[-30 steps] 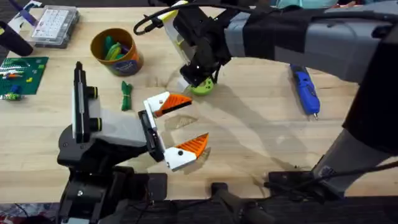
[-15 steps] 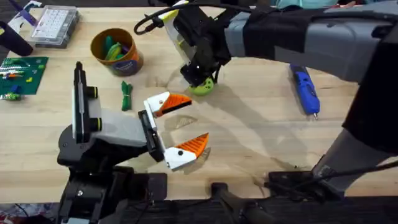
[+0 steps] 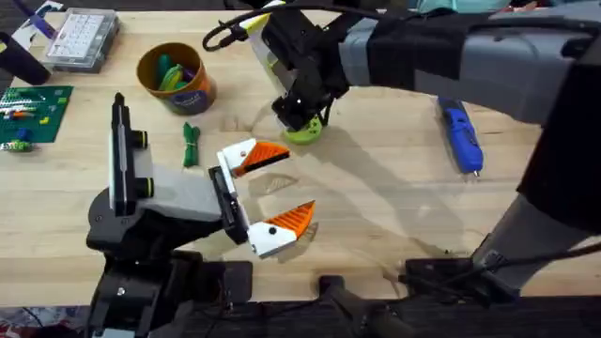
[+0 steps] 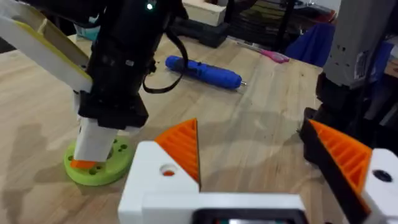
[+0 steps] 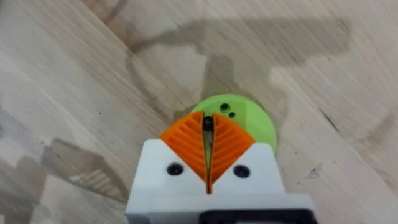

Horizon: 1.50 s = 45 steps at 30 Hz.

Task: Pick up the gripper from the table and insert it into the empty holder that is missing its gripper. Then pick up a screw, insert it into the mounting hole, and use the screwdriver to tighten it. Finally, clean up the table by picking up the vegetable and placing it into the bucket.

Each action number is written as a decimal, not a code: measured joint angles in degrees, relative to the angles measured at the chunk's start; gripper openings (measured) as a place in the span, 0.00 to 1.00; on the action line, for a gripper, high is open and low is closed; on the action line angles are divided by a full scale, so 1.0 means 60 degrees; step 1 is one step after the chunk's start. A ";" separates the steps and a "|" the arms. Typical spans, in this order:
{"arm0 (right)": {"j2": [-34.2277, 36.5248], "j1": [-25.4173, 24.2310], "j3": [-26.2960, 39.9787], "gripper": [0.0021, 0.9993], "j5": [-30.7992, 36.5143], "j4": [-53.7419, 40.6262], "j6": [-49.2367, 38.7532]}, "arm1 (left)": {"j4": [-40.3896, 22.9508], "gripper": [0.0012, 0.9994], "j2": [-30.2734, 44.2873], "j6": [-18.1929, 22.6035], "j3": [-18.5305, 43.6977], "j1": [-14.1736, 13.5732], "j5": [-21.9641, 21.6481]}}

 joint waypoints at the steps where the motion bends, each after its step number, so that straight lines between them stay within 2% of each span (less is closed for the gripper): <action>1: -0.0003 0.0000 0.0000 0.01 0.0000 0.0000 0.0003 | 0.0000 0.99 0.0000 0.0000 0.0000 0.0000 0.0000; 11: 0.0000 0.0004 0.0219 0.01 0.0000 -0.0613 0.0000 | 0.0000 0.99 0.0004 0.0000 0.0000 0.0000 0.0000; 21: 0.0023 0.0003 0.1828 0.01 0.0000 -0.2157 -0.0001 | -0.0004 0.99 0.0000 0.0000 0.0000 0.0000 0.0000; 31: -0.0044 0.0003 0.2722 0.01 0.0000 -0.3369 -0.0004 | -0.0004 0.99 0.0003 -0.0003 0.0000 0.0000 0.0000; 37: -0.0542 0.0003 0.3054 0.01 -0.0001 -0.3738 -0.0005 | -0.0004 0.99 0.0004 -0.0004 0.0000 0.0000 0.0000; 45: -0.1806 0.0001 0.3311 0.01 -0.0006 -0.3947 -0.0040 | -0.0004 0.99 0.0004 -0.0001 0.0000 0.0000 0.0000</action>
